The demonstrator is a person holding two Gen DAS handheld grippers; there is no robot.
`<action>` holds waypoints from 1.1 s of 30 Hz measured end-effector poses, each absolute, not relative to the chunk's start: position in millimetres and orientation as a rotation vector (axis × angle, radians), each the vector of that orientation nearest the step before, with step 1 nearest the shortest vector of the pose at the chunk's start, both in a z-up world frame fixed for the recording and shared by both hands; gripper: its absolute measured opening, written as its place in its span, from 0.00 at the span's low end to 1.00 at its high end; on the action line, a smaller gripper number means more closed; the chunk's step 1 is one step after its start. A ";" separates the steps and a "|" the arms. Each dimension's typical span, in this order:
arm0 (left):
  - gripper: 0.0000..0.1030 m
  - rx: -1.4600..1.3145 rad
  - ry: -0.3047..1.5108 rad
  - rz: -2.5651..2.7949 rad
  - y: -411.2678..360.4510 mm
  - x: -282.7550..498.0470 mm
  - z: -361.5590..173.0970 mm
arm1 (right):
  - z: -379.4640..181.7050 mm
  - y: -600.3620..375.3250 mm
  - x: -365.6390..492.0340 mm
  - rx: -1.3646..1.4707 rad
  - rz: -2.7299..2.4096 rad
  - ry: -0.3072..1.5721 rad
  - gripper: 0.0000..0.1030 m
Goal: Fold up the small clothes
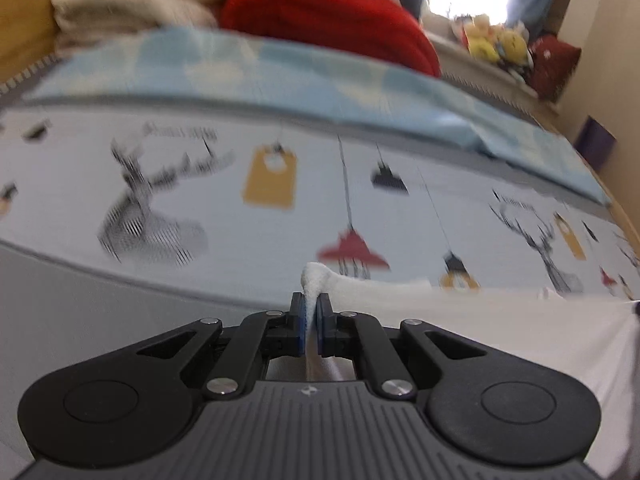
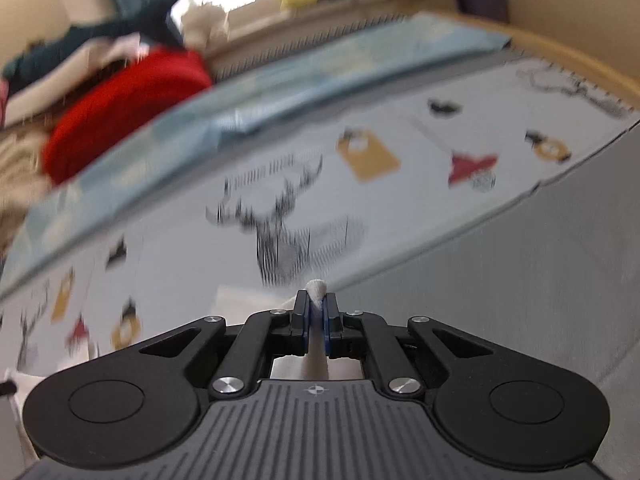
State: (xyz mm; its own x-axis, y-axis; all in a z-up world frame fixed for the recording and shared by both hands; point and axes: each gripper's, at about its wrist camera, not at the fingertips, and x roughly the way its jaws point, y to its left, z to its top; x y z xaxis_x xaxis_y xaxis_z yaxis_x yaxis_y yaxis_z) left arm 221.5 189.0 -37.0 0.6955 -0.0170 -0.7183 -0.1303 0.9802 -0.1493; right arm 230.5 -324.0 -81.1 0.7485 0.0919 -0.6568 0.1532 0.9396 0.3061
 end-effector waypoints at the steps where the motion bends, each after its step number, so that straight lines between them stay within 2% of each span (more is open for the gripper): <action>1: 0.05 -0.198 0.781 0.077 189.8 222.5 -35.1 | -77.4 -324.4 231.6 0.360 -0.047 0.698 0.05; 4: 0.10 -0.217 0.769 0.110 192.4 229.4 -32.8 | -69.5 -323.3 236.6 0.372 -0.070 0.616 0.06; 5: 0.15 -0.221 0.795 0.123 193.6 233.0 -34.5 | -68.7 -320.9 240.0 0.366 -0.070 0.604 0.07; 6: 0.23 -0.239 0.835 0.115 196.3 236.0 -37.5 | -69.0 -317.3 244.1 0.352 -0.073 0.604 0.12; 7: 0.25 -0.262 0.863 0.101 200.8 235.8 -39.3 | -71.0 -313.1 248.6 0.327 -0.084 0.624 0.27; 9: 0.25 -0.278 0.908 0.072 204.4 232.2 -42.0 | -77.7 -310.5 253.1 0.311 -0.100 0.686 0.45; 16: 0.33 -0.290 1.123 -0.046 206.8 203.8 -60.2 | -100.5 -326.5 234.0 0.345 -0.031 0.977 0.45; 18: 0.43 -0.300 1.207 -0.081 206.0 191.8 -69.6 | -101.8 -329.9 219.8 0.337 0.005 1.026 0.45; 24: 0.44 -0.222 1.373 -0.126 199.6 153.4 -95.0 | -121.7 -327.4 178.0 0.297 0.097 1.248 0.45; 26: 0.43 -0.204 1.384 -0.126 198.4 143.1 -97.8 | -126.9 -324.5 167.4 0.262 0.111 1.286 0.44; 27: 0.39 -0.190 1.386 -0.128 197.6 138.1 -97.8 | -128.0 -321.9 162.3 0.240 0.112 1.296 0.41; 28: 0.30 -0.172 1.382 -0.128 197.1 134.5 -96.6 | -128.0 -320.1 157.7 0.224 0.113 1.300 0.25; 29: 0.03 -0.151 1.370 -0.121 197.9 131.7 -93.5 | -126.1 -319.4 152.9 0.213 0.107 1.296 0.10; 30: 0.04 -0.161 1.347 -0.113 201.3 129.5 -87.8 | -122.6 -319.9 149.6 0.212 0.096 1.285 0.03; 33: 0.04 -0.197 1.270 -0.138 207.3 120.0 -68.3 | -101.5 -333.5 137.2 0.323 0.087 1.204 0.03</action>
